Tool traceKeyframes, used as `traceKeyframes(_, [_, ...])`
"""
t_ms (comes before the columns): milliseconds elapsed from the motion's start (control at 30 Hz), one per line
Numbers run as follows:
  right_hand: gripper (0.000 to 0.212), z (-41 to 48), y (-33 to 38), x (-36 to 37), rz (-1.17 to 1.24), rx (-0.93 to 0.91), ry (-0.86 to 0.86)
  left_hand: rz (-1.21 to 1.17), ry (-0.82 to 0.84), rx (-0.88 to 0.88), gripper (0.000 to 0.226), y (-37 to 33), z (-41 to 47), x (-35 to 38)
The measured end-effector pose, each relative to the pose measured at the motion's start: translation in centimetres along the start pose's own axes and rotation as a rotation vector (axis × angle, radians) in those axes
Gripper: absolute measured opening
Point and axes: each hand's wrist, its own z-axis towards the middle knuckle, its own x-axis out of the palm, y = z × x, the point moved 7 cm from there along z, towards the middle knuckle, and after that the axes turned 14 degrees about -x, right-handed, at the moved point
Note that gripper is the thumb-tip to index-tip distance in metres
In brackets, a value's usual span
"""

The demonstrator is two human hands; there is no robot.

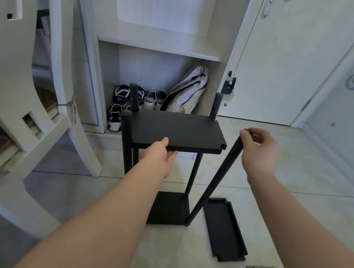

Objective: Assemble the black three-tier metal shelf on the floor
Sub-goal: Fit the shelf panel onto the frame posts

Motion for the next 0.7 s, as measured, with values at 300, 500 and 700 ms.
traceKeyframes(300, [0.008,-0.1,-0.4,-0.2,0.019,-0.031,-0.029,-0.026,-0.020,0.010,0.036,0.0,0.5,0.5])
traceKeyframes(500, [0.009,0.2,0.2,1.6,0.021,-0.038,0.027,-0.009,-0.030,-0.001,0.034,-0.1,0.5,0.1])
traceKeyframes(700, [0.033,-1.2,-0.7,2.4,0.053,0.067,0.058,0.007,-0.031,0.003,0.035,-0.2,0.5,0.0])
